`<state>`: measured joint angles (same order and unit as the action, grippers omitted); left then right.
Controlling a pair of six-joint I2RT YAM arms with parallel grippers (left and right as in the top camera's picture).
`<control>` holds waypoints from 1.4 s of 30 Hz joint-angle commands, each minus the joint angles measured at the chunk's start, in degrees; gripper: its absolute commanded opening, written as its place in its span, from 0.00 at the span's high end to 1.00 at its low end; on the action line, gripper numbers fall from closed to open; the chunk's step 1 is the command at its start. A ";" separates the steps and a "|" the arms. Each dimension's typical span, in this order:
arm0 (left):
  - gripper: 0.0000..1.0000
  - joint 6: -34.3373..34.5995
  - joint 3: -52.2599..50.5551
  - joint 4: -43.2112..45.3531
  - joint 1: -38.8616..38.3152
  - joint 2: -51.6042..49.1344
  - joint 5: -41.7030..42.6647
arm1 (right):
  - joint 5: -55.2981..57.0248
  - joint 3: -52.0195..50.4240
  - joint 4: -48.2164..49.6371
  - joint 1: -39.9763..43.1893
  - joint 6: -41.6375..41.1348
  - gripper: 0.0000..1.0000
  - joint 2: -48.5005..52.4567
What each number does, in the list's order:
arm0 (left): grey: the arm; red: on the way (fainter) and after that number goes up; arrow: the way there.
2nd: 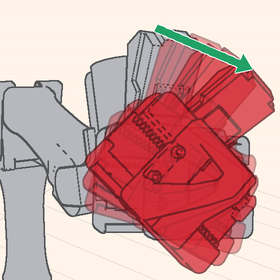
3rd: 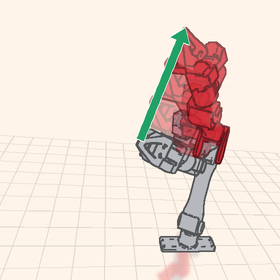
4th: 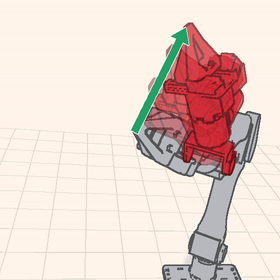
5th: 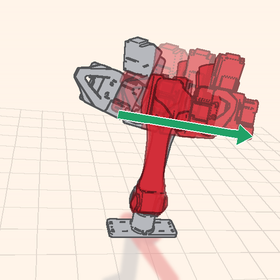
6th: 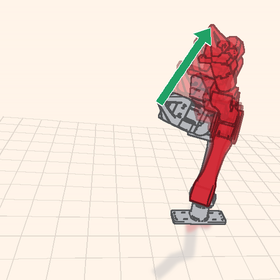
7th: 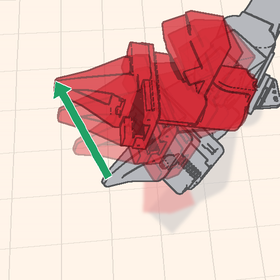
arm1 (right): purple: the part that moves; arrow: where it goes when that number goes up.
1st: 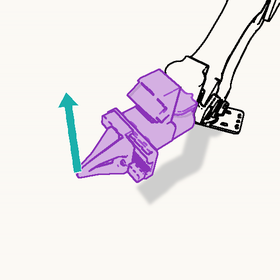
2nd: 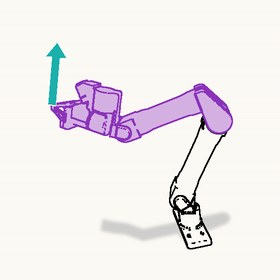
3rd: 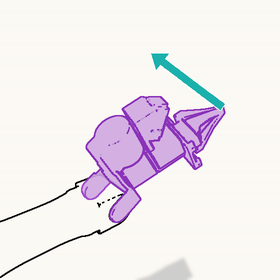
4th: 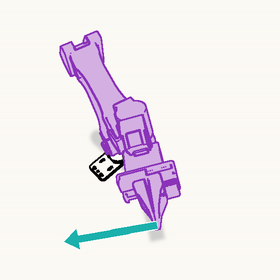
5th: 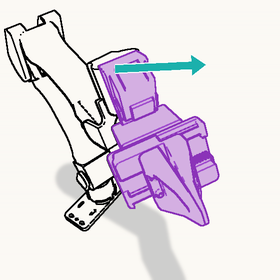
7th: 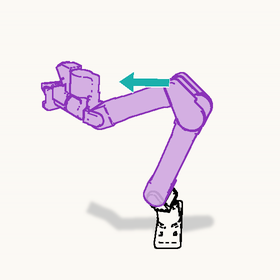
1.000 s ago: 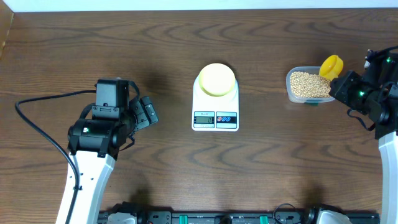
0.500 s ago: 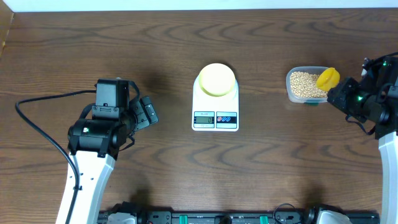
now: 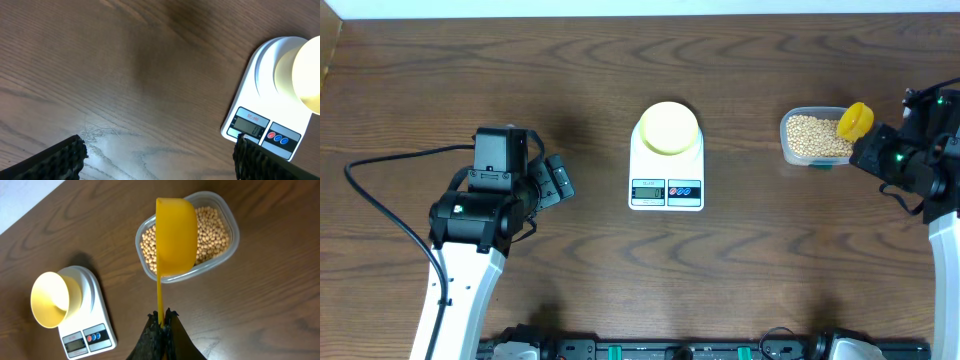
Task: Scoop item into bowl and weigh 50g on scale
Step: 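Tilt the scoop down toward the beans with the right gripper, then push the scoop down into the soybeans with the right gripper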
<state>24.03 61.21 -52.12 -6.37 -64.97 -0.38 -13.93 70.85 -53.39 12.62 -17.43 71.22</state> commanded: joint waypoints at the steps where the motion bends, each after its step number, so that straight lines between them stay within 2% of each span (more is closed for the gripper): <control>1: 0.04 0.07 0.61 -0.15 0.35 -0.20 -0.98 | 0.92 1.33 0.28 0.02 3.10 0.99 -0.72; 6: 0.04 0.07 0.61 -0.15 0.35 -0.20 -0.98 | 0.81 3.17 -2.62 -0.39 3.85 0.99 -0.42; 9: 0.04 0.07 0.61 -0.15 0.35 -0.20 -0.98 | 0.96 7.69 -6.51 -0.42 5.03 0.99 1.86; 14: 0.04 0.07 0.61 -0.15 0.35 -0.20 -0.98 | 3.30 20.33 -17.90 -1.33 9.16 0.99 11.47; 18: 0.04 0.07 0.61 -0.15 0.35 -0.20 -0.98 | 7.04 28.30 -24.46 -2.60 9.38 0.99 19.96; 26: 0.04 0.07 0.61 -0.15 0.35 -0.20 -0.98 | 7.58 29.94 -23.30 -3.37 9.84 0.99 27.28; 42: 0.04 0.07 0.61 -0.15 0.35 -0.20 -0.98 | 7.41 29.86 -21.44 -3.30 18.84 0.99 34.12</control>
<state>24.03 61.21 -52.12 -6.37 -65.06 -0.38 -6.74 99.37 -75.18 9.65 -1.41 104.20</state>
